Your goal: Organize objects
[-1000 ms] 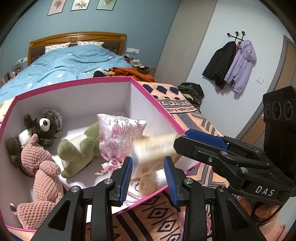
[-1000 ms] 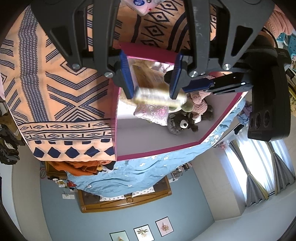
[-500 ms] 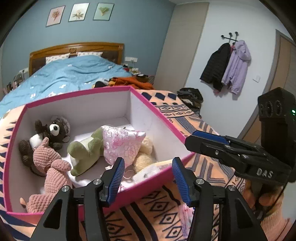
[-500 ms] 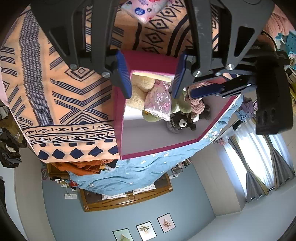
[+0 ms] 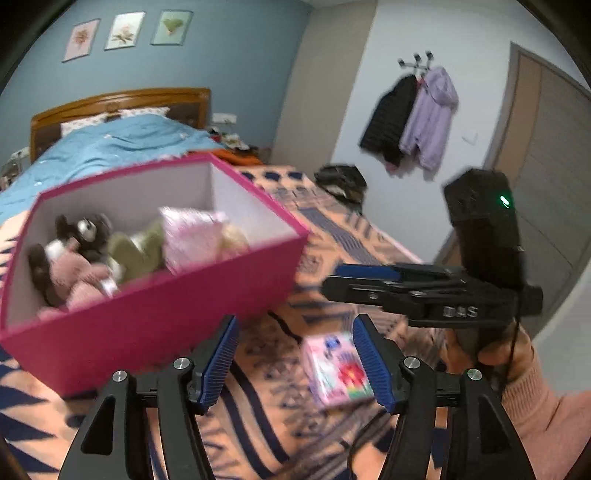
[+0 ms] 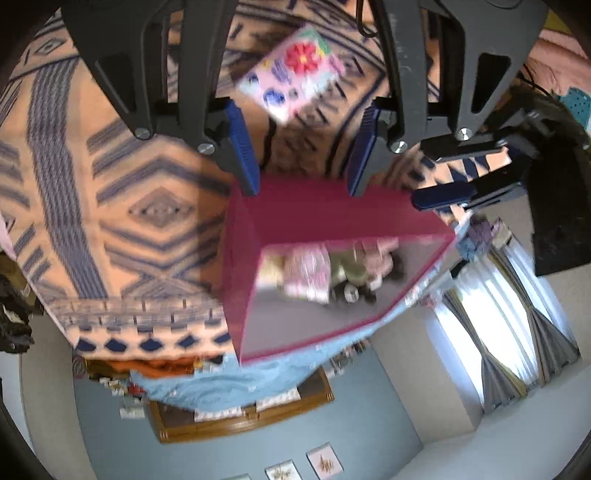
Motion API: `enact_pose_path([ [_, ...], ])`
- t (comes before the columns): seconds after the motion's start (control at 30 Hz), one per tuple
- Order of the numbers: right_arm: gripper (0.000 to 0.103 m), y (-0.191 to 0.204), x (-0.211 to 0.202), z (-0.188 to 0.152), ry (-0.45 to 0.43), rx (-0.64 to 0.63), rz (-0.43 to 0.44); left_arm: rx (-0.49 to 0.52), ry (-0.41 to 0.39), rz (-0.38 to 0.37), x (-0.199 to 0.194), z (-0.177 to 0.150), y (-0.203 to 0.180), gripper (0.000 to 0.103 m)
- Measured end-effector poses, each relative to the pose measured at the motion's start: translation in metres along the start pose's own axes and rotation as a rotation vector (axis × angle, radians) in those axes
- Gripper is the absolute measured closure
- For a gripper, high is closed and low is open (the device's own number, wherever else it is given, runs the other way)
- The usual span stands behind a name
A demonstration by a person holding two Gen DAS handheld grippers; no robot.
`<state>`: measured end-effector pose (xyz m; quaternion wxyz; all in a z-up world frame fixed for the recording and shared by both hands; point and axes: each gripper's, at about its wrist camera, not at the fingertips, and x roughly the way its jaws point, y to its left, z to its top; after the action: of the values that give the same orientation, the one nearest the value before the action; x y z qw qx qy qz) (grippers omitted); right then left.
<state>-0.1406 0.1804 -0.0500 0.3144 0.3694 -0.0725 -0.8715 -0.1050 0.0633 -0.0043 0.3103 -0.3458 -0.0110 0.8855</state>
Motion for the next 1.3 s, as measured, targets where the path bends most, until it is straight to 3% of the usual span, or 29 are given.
enact_pose_path([
  [0.23,0.051,-0.014,0.018,-0.029,0.101,0.040,-0.014,0.063,0.171,0.018,0.036,-0.043,-0.022,0.038],
  [0.4,0.051,-0.024,0.024,-0.038,0.121,0.087,-0.007,0.065,0.223,0.050,0.048,-0.052,-0.026,0.038],
  [0.57,0.051,-0.024,0.024,-0.046,0.140,0.102,0.015,-0.008,0.265,0.078,0.058,-0.058,-0.013,0.039],
  [0.8,0.049,-0.017,0.017,-0.057,0.148,0.111,0.031,-0.104,0.231,0.122,0.047,-0.058,0.010,0.040],
  [1.03,0.049,0.012,0.021,-0.066,0.175,0.065,0.114,-0.263,0.185,0.145,0.029,-0.060,0.053,0.041],
  [1.3,0.049,0.007,0.027,-0.065,0.167,0.098,0.123,-0.298,0.152,0.100,0.017,-0.061,0.059,0.042],
])
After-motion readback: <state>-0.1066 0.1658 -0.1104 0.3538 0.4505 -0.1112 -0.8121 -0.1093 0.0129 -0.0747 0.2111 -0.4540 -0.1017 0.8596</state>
